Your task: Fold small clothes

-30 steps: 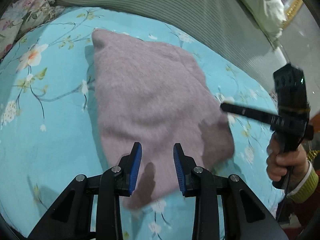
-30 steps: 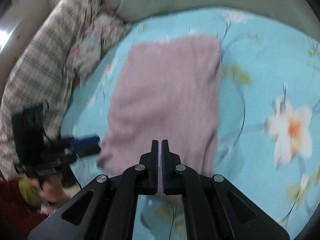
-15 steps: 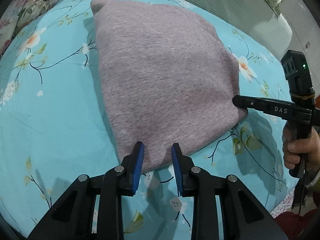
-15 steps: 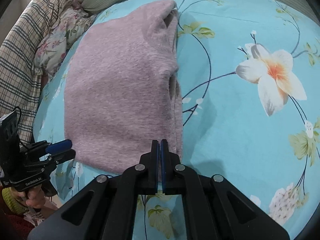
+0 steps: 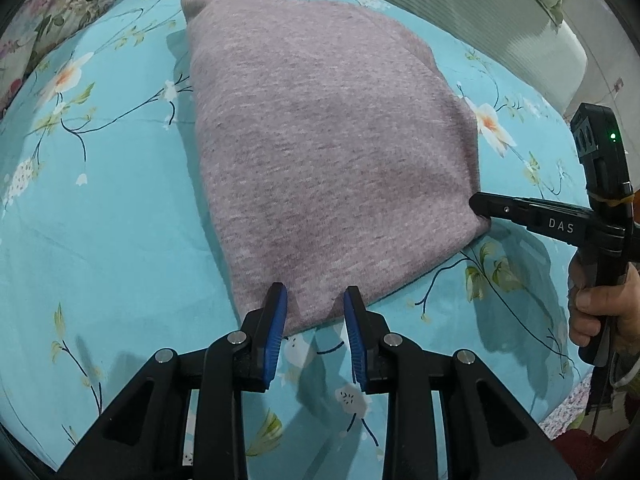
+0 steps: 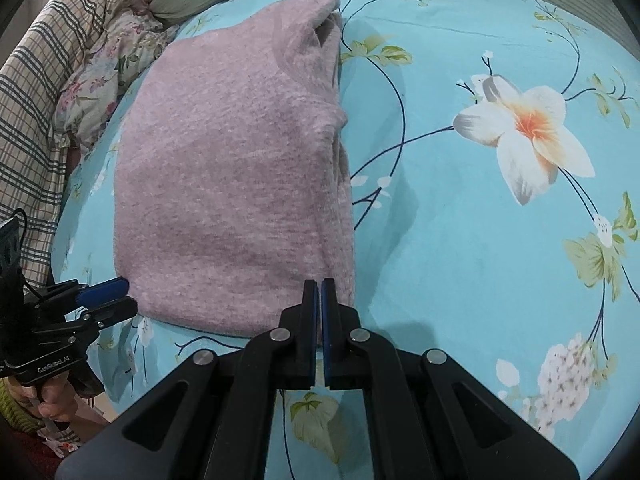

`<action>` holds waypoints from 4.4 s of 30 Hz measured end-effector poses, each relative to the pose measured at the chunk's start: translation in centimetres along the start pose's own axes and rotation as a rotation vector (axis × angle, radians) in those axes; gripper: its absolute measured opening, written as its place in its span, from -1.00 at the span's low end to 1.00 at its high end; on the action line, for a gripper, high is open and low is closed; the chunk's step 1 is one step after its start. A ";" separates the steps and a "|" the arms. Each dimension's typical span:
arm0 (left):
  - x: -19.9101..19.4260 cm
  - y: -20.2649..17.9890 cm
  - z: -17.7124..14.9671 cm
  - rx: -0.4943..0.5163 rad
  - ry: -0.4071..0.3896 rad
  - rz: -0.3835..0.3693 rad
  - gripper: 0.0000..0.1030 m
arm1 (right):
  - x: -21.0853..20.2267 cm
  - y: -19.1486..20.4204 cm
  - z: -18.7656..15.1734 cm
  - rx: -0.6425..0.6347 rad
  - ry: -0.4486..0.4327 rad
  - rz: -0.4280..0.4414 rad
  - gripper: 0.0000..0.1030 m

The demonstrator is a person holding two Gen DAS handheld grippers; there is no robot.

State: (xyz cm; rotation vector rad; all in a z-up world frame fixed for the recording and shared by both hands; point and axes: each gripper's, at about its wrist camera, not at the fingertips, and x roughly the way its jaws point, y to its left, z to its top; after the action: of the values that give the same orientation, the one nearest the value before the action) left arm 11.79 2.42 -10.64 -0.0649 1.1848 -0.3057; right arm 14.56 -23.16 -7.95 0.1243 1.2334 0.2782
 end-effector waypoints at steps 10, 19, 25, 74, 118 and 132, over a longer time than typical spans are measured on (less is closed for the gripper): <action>-4.9 1.4 -0.5 -0.041 -0.048 0.019 0.09 | -4.9 0.8 -1.2 0.063 -0.062 0.034 -0.92; -7.8 2.8 -2.4 -0.048 -0.082 0.124 0.59 | -8.0 3.3 -3.6 0.024 -0.122 0.052 0.15; -9.2 2.4 -4.4 -0.004 -0.097 0.161 0.59 | -8.6 5.8 -5.4 -0.087 -0.104 0.006 0.30; -10.8 -0.3 0.2 0.114 -0.170 0.343 0.72 | -9.2 9.1 -3.3 -0.221 -0.173 -0.079 0.92; -11.0 -0.5 0.8 0.103 -0.171 0.316 0.72 | -9.3 10.1 -2.8 -0.229 -0.160 -0.057 0.92; -11.4 -1.1 0.3 0.118 -0.179 0.304 0.72 | -9.8 9.9 -3.0 -0.227 -0.173 -0.056 0.92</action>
State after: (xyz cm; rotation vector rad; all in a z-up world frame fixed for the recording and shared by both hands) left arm 8.00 4.36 -0.03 0.1867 0.9806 -0.0986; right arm 7.42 -16.53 2.39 -0.0806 1.0251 0.3490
